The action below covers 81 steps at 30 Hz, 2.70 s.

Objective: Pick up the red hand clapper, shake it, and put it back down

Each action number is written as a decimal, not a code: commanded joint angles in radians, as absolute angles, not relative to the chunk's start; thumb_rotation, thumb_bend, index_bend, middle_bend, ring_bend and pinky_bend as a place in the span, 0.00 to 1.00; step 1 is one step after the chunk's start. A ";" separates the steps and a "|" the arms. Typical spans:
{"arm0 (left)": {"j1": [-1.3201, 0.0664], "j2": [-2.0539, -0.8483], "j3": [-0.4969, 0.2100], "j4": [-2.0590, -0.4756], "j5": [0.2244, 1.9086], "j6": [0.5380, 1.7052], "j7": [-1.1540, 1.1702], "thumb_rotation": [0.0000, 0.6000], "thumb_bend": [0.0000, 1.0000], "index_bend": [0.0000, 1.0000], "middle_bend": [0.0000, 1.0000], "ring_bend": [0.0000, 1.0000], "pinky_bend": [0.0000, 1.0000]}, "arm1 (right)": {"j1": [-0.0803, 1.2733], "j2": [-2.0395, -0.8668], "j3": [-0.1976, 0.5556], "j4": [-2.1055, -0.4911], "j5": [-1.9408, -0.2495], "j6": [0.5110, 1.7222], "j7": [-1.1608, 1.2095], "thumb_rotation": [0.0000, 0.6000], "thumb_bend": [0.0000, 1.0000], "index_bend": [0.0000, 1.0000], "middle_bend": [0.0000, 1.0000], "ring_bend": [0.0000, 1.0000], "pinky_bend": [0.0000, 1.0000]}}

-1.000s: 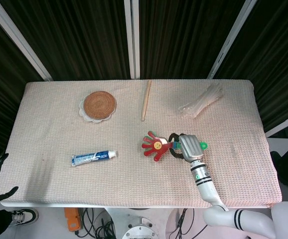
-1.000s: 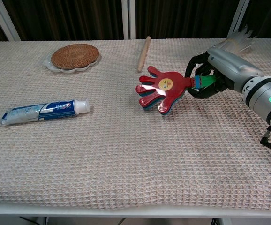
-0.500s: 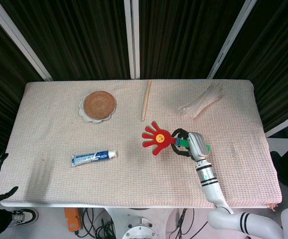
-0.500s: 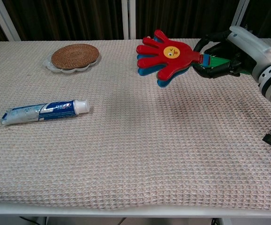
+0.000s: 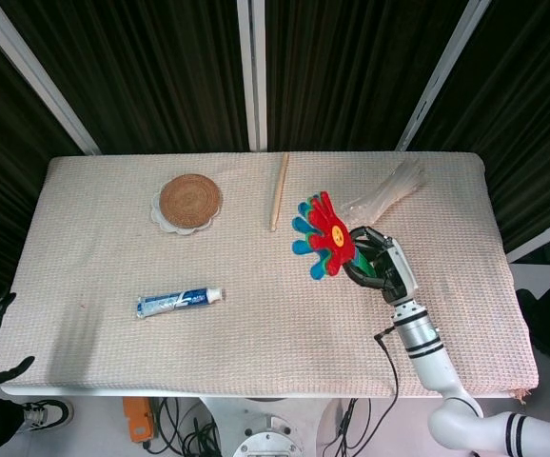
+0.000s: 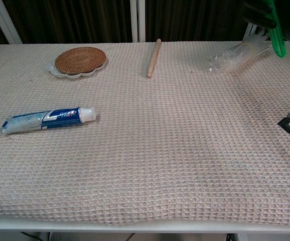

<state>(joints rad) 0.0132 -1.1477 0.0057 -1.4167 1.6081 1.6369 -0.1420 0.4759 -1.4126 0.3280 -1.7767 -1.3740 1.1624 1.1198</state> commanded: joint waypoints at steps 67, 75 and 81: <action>0.016 -1.151 0.004 -1.406 1.596 1.631 -0.161 1.00 0.10 0.08 0.02 0.00 0.03 | 0.557 -1.285 0.249 -1.616 -1.532 1.083 0.457 1.00 0.45 0.79 0.90 0.93 1.00; 0.018 -1.152 0.005 -1.403 1.595 1.631 -0.163 1.00 0.10 0.08 0.02 0.00 0.03 | 0.548 -1.418 0.252 -1.564 -1.355 1.134 -0.127 1.00 0.45 0.78 0.92 0.95 1.00; 0.019 -1.153 0.004 -1.400 1.595 1.633 -0.166 1.00 0.10 0.08 0.02 0.00 0.03 | 0.544 -1.455 0.235 -1.547 -1.308 1.127 -0.136 1.00 0.45 0.76 0.92 0.95 1.00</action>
